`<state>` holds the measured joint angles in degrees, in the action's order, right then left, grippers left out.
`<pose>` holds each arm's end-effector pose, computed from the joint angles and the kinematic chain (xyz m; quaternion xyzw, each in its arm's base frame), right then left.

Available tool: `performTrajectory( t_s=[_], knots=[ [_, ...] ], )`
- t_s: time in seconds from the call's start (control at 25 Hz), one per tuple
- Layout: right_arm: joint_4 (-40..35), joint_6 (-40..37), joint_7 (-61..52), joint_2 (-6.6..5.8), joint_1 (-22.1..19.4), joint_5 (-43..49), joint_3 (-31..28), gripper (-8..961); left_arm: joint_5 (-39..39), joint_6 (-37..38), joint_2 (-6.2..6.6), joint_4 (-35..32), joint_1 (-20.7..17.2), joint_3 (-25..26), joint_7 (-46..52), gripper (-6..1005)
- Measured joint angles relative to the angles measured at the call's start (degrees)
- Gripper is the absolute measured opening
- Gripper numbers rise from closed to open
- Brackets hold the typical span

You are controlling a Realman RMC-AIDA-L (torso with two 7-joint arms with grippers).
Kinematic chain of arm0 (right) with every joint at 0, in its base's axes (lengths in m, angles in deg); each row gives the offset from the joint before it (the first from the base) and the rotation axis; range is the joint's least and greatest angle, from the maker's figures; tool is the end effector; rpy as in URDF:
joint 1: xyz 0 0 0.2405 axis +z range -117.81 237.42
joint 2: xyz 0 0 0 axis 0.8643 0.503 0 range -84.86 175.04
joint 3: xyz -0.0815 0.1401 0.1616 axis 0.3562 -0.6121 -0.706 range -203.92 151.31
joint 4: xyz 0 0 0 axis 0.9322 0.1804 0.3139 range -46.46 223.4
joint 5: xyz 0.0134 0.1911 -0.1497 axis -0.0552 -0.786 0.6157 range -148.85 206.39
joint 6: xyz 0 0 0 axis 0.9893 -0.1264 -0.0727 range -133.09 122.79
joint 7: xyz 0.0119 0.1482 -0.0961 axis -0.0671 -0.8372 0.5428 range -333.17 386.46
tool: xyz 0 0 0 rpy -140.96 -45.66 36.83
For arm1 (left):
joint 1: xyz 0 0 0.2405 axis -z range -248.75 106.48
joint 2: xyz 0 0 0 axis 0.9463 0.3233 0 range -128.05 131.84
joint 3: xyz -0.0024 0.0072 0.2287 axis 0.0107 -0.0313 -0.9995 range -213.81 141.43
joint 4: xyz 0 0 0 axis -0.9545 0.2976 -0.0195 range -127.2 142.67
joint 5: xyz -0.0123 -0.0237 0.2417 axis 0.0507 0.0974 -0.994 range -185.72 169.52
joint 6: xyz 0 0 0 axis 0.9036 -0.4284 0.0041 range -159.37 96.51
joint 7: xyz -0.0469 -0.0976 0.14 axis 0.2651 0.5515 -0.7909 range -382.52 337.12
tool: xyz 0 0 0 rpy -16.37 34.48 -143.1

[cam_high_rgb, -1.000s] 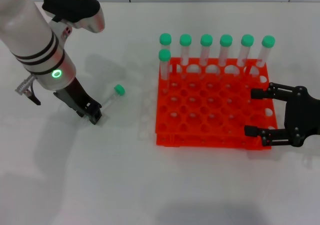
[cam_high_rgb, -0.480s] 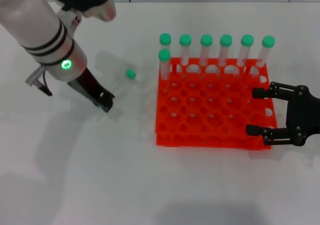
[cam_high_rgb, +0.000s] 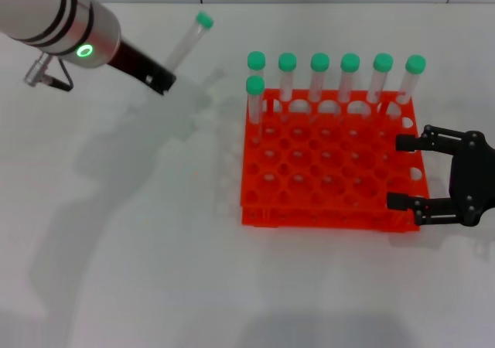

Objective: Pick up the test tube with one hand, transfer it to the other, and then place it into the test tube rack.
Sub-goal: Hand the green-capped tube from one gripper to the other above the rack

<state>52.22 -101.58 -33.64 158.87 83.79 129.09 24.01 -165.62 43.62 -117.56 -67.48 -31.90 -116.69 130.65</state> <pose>0.2552 0.3243 0.0085 -0.9515 0.0568 0.2718 0.1325 -0.1416 0.4339 -0.0052 -0.8927 -0.2977 0.1424 0.3070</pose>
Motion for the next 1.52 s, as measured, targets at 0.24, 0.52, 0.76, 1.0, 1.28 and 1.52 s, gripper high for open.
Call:
performTrajectory(
  t_s=[0.24, 0.52, 0.76, 1.0, 1.28, 1.52],
  knots=[
    [-0.22, -0.8, 0.22, -0.07, -0.13, -0.25, -0.51, 851, 5.86, -14.82, -0.02, -6.53, -7.43, -5.12, -6.77, 190],
    [-0.33, -1.41, 0.01, -0.05, -0.09, -0.77, -0.57, 850, 30.62, -20.54, 0.15, -3.7, -10.09, -0.39, -26.06, 190],
    [-0.75, -1.41, -0.15, 0.05, -0.16, -0.86, -0.57, 849, 49.83, -10.99, 0.4, 6.93, -6.79, 7.03, -42.29, 190],
    [-0.75, -1.68, -0.7, -0.1, 0.31, -1.28, -0.57, 848, 54.37, 1.46, 2.01, 21.61, -0.14, 15.85, -51.17, 190],
    [-0.99, -2.7, -2.24, -1.11, 0.48, -2.81, -0.57, 847, 53.09, 7.0, 4.46, 32.48, 3.74, 17.05, -59.01, 190],
    [-1.53, -3.72, -8.29, -2.76, 2.24, -3.13, -0.78, 846, 52.02, 7.64, 4.18, 35.98, 4.28, 16.93, -66.54, 190]
  ],
)
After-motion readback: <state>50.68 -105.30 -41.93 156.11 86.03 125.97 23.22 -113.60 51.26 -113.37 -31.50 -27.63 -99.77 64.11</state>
